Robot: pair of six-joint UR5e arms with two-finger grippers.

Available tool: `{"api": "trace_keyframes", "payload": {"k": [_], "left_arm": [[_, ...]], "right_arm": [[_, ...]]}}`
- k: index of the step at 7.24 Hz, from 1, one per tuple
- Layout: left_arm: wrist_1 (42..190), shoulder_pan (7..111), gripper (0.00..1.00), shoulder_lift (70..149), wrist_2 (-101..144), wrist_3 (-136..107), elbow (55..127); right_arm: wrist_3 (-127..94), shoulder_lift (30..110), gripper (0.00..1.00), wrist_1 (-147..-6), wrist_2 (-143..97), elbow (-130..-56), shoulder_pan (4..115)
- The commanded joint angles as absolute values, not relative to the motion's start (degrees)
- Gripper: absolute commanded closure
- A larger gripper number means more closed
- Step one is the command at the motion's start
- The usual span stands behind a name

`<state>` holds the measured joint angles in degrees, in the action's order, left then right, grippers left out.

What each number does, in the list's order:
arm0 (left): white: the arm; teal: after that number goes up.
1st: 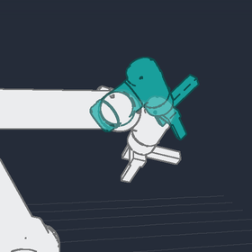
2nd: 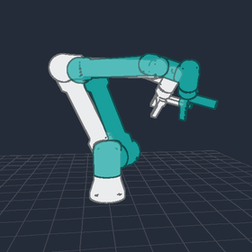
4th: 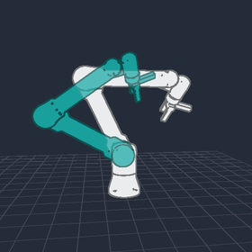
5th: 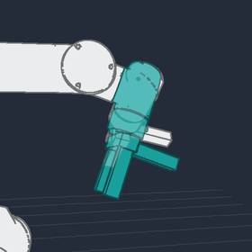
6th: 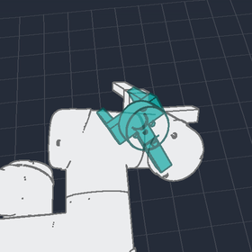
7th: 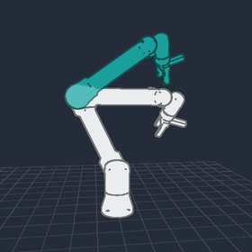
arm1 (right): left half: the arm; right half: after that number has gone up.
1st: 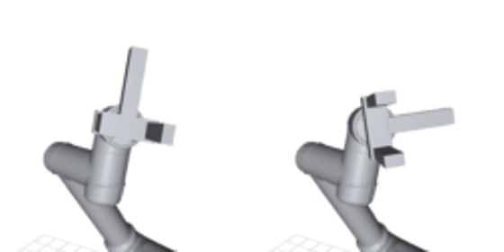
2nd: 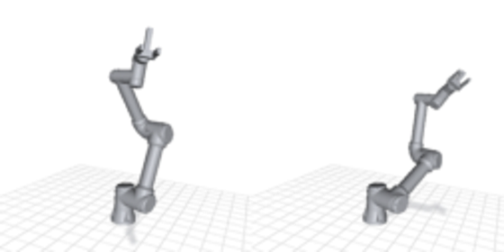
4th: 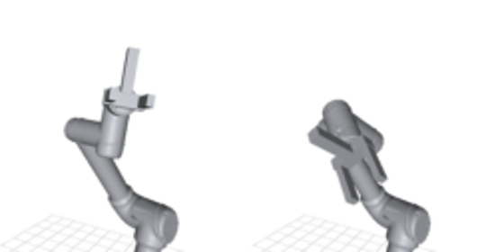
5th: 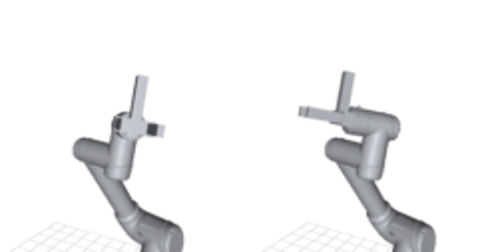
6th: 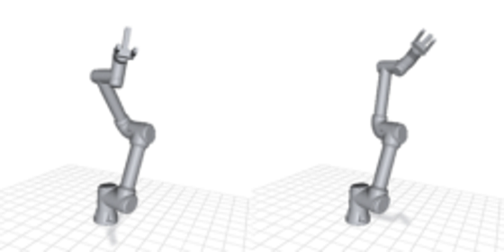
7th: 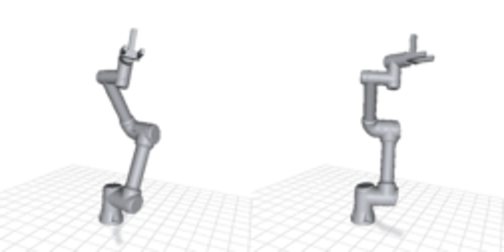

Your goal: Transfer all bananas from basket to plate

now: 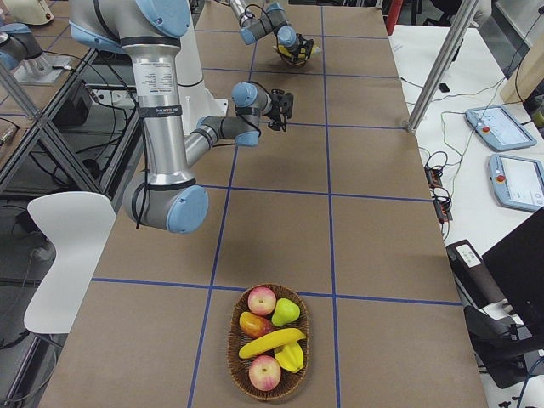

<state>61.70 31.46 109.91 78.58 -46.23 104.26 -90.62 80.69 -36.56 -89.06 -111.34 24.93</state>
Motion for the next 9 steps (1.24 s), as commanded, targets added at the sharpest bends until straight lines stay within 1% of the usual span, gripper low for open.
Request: {"api": "trace_keyframes", "payload": {"k": [1, 3, 5, 7, 8, 9], "left_arm": [[61.87, 31.47, 0.0, 110.13, 78.57, -46.23, 104.59], [65.02, 33.12, 0.0, 110.82, 79.18, -42.84, 106.51], [65.66, 34.8, 0.0, 114.07, 83.55, -41.75, 107.74], [65.13, 34.98, 0.0, 114.43, 87.51, -42.44, 112.66], [65.39, 35.07, 0.0, 115.65, 92.06, -44.19, 113.98], [65.91, 34.98, 0.0, 116.27, 94.81, -47.52, 114.86]], "right_arm": [[-90.62, 80.68, 0.0, -36.56, -89.03, -111.27, 24.79], [-90.62, 80.6, 0.0, -36.56, -89.03, -111.27, 24.79], [-90.62, 80.68, 0.0, -36.56, -89.03, -111.36, 24.87], [-90.53, 81.03, 0.0, -36.56, -89.12, -111.88, 25.05], [-90.44, 81.64, 0.0, -36.65, -90.51, -112.32, 25.66], [-90.0, 84.17, 0.0, -36.65, -91.66, -112.41, 26.8]]}}
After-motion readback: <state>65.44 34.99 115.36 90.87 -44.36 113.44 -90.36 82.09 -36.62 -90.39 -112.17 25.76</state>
